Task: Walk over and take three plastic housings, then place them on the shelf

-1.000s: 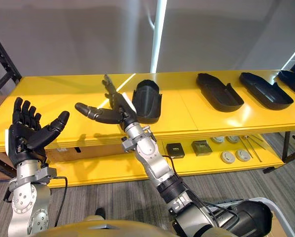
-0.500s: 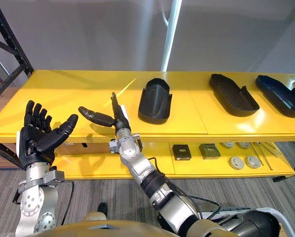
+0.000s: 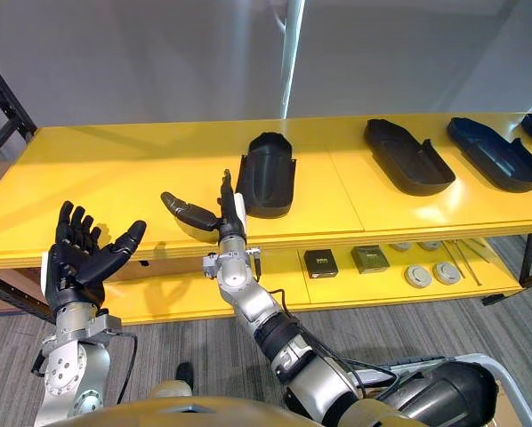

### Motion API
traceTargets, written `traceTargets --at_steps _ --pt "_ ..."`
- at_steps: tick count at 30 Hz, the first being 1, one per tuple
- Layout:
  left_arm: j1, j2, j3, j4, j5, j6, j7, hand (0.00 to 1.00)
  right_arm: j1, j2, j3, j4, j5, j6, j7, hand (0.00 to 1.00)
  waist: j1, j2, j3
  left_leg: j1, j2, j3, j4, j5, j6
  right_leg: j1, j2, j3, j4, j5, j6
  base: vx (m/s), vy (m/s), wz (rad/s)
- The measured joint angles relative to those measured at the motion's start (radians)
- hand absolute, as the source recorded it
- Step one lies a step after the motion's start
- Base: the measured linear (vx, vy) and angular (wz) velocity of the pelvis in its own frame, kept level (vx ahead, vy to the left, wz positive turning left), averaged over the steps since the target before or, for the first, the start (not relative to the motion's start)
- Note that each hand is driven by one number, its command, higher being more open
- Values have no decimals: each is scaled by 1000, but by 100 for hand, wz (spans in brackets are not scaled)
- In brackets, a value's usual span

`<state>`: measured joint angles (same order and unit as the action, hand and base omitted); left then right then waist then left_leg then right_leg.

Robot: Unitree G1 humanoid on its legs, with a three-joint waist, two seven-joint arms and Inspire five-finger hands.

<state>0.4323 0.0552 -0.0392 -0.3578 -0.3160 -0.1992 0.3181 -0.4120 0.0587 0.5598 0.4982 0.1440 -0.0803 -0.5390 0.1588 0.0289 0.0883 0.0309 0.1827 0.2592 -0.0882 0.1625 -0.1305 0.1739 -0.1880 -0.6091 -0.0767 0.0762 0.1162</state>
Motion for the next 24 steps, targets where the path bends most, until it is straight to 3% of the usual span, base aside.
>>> traceTargets --at_steps 10,24 --pt "-1 0 -7 47 -36 9 -18 100 33 -1 -3 -4 -1 -33 5 100 -27 2 3 13 2 24 0 -5 -1 -3 -1 22 0 0 0 15 3 -6" --pt "-35 1 -42 56 -35 30 -21 100 47 -1 -19 -14 -19 -36 11 100 -32 4 4 14 2 36 0 -9 -2 -12 -4 34 3 1 1 22 4 -3"
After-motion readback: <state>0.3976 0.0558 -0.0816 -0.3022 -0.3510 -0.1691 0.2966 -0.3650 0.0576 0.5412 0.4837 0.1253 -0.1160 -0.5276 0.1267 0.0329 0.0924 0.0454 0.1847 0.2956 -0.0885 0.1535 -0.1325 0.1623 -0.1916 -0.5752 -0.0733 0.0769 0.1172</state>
